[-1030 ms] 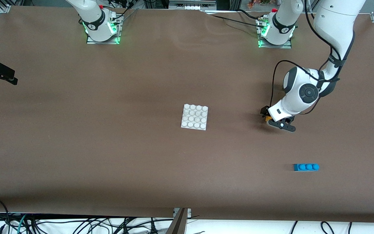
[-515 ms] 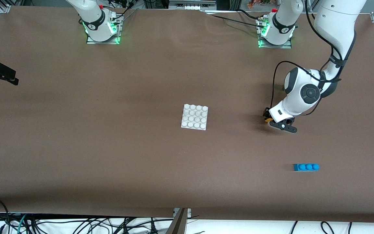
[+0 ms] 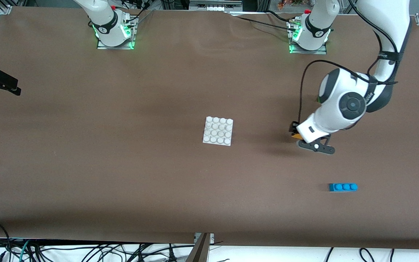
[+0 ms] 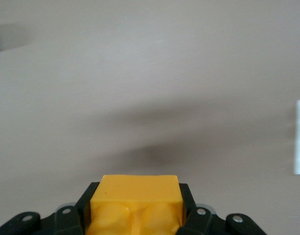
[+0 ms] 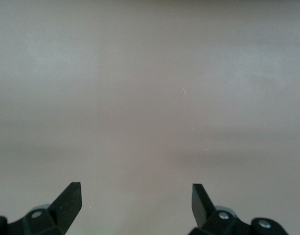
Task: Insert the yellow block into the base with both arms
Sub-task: 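Carry the yellow brick with the left gripper over the base plate, then press the yellow brick down onto the base plate studs, then open the left gripper and lift it away from the plate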
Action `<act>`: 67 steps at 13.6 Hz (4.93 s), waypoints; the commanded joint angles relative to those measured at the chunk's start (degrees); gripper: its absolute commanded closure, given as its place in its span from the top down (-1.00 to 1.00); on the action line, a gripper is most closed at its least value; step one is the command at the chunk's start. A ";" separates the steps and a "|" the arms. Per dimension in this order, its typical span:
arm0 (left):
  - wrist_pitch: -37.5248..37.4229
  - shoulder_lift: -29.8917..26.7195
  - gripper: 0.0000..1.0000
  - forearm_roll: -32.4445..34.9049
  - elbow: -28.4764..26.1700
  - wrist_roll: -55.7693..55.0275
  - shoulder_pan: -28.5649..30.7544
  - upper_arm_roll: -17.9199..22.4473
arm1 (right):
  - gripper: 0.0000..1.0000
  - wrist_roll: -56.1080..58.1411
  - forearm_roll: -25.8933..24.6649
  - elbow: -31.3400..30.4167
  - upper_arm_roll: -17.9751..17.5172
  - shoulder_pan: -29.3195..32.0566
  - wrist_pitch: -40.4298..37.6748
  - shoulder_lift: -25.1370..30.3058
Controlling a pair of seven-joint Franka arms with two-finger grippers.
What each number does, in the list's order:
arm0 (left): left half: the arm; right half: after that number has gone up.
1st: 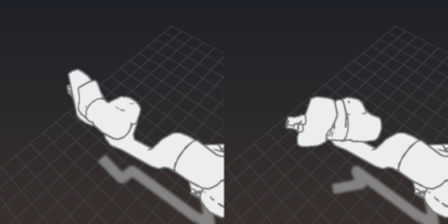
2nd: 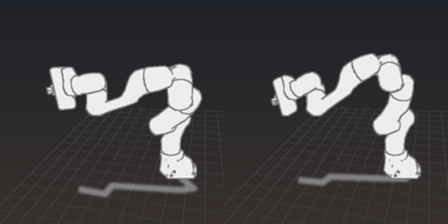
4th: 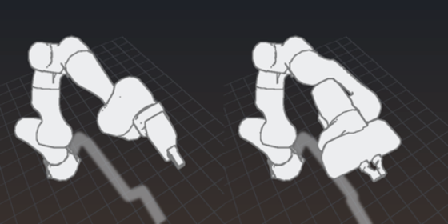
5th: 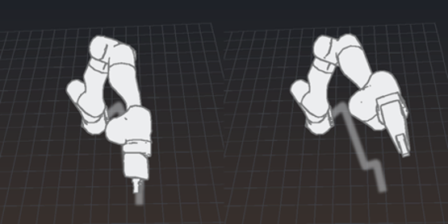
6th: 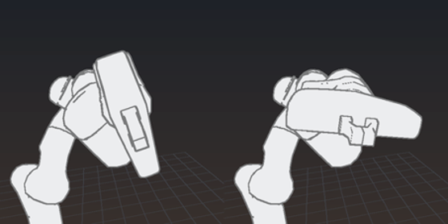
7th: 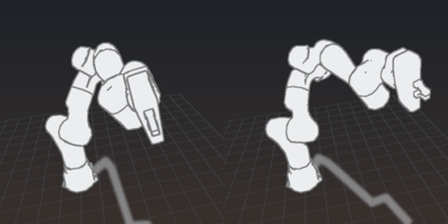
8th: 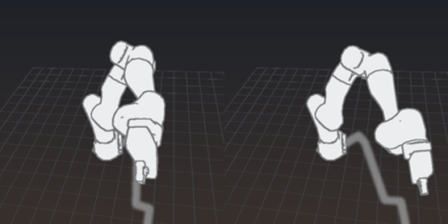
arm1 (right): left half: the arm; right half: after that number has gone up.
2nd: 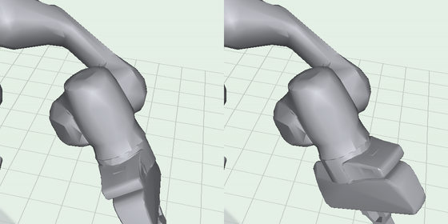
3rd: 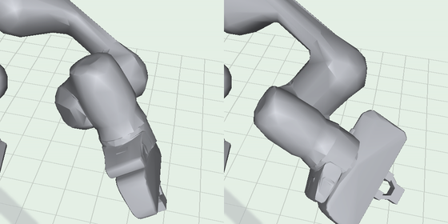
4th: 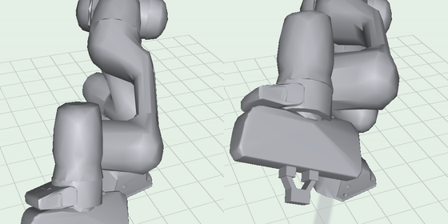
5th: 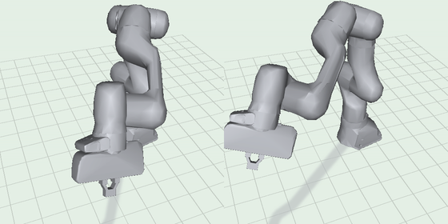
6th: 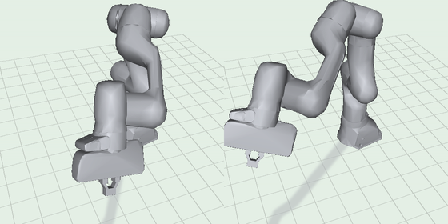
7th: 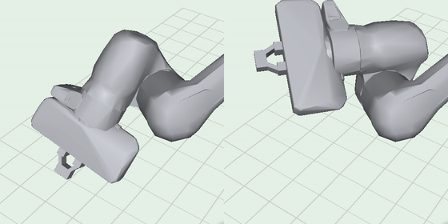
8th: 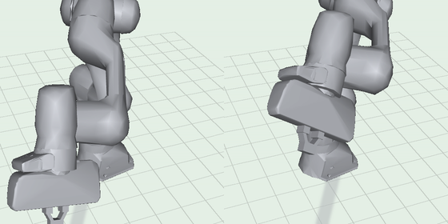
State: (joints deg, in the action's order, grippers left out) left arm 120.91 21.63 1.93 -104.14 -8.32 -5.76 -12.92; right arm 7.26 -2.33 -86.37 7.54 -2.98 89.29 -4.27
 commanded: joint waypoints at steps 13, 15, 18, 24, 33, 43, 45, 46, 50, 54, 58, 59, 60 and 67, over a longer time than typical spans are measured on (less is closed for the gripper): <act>-2.26 22.21 -0.42 -0.35 24.43 -25.61 -23.77 0.70 | 1.00 -0.23 0.22 -0.56 -0.60 0.60 -0.17 0.58; 0.45 22.75 -0.42 1.23 24.16 -25.43 -24.12 0.79 | 1.00 -0.23 0.22 -0.56 -0.60 0.60 -0.17 0.58; 0.64 24.15 -0.42 1.32 24.08 -25.52 -25.70 0.71 | 1.00 -0.31 0.22 -0.56 -0.60 0.60 -0.17 0.58; 0.90 26.35 -0.45 1.50 24.25 -25.52 -26.32 0.79 | 1.00 -0.31 0.13 -0.47 -0.60 0.60 -0.17 0.32; 4.25 27.41 -0.45 3.34 23.64 -25.70 -26.32 0.88 | 1.00 -0.31 0.22 -0.47 -0.60 0.60 -0.17 0.23; -4.16 19.09 1.00 2.73 24.34 -29.92 -25.79 0.70 | 1.00 -0.23 0.31 -0.47 -0.60 0.60 -0.26 0.23; -10.40 13.90 1.00 2.38 24.34 -30.17 -24.13 0.79 | 1.00 -0.23 0.31 -0.47 -0.60 0.60 -0.26 0.23; -13.56 11.18 1.00 2.29 24.34 -30.09 -22.29 0.79 | 1.00 -0.23 0.31 -0.56 -0.60 0.60 -0.26 0.23; -24.90 0.72 1.00 2.38 24.34 -29.21 -14.13 0.79 | 1.00 -0.31 0.31 -0.47 -0.60 0.60 -0.26 0.23; -32.83 -8.17 1.00 2.03 23.20 -20.38 -7.44 2.46 | 1.00 -0.31 0.31 -0.56 -0.60 0.60 -0.26 0.23; -32.59 -13.87 1.00 -5.79 16.20 -7.09 3.47 3.60 | 1.00 -0.31 0.31 -0.47 -0.60 0.60 -0.17 0.23; -30.23 -17.38 1.00 -5.71 11.29 -5.24 3.13 6.65 | 1.00 -0.31 0.31 -0.47 -0.60 0.60 -0.26 0.23; -26.47 -21.42 1.00 -5.71 5.41 -4.09 3.04 7.99 | 1.00 -0.31 0.31 -0.47 -0.60 0.60 -0.26 0.23; -24.22 -24.90 1.00 -4.05 0.50 2.87 -0.76 14.43 | 1.00 -0.23 0.31 -0.47 -0.60 0.60 -0.17 0.23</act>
State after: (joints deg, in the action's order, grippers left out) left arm 96.84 -5.41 -2.50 -106.03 -7.08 -7.50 2.58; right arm 7.26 -2.33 -86.47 7.48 -2.98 89.29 -4.65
